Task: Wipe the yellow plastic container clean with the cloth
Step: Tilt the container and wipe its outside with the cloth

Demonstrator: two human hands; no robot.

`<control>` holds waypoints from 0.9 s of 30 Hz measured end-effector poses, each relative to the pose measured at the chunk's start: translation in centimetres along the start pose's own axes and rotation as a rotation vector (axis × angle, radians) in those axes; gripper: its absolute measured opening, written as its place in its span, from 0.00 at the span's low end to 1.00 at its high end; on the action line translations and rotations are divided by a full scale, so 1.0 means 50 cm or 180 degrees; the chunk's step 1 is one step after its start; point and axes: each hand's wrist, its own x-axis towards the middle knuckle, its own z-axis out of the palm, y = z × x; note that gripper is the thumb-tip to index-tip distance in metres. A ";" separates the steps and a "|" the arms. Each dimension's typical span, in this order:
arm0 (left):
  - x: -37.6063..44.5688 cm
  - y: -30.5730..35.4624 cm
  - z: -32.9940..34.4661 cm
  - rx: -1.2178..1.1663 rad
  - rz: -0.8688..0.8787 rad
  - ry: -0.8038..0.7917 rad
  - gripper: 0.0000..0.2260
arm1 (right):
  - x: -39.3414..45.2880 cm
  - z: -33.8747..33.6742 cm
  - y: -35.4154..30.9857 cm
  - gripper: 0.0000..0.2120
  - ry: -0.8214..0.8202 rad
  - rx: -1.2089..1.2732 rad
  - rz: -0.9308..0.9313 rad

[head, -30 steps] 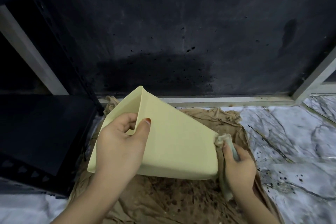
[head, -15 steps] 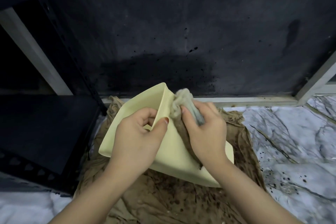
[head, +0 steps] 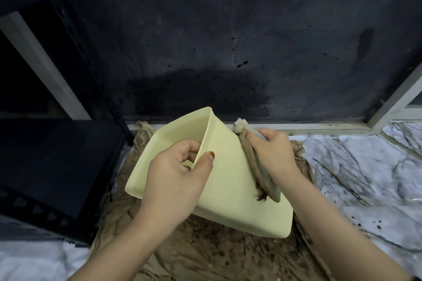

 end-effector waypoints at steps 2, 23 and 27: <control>0.002 -0.002 -0.001 0.0044 -0.0033 0.0064 0.05 | -0.006 -0.009 0.039 0.23 0.0227 -0.0064 0.0085; 0.050 0.033 0.045 0.0970 0.0716 -0.0557 0.09 | -0.115 -0.018 0.045 0.08 0.1061 0.0652 -0.0494; 0.070 0.056 0.065 0.1047 0.0868 -0.1098 0.07 | -0.057 -0.065 -0.039 0.06 0.0987 0.0959 -0.0052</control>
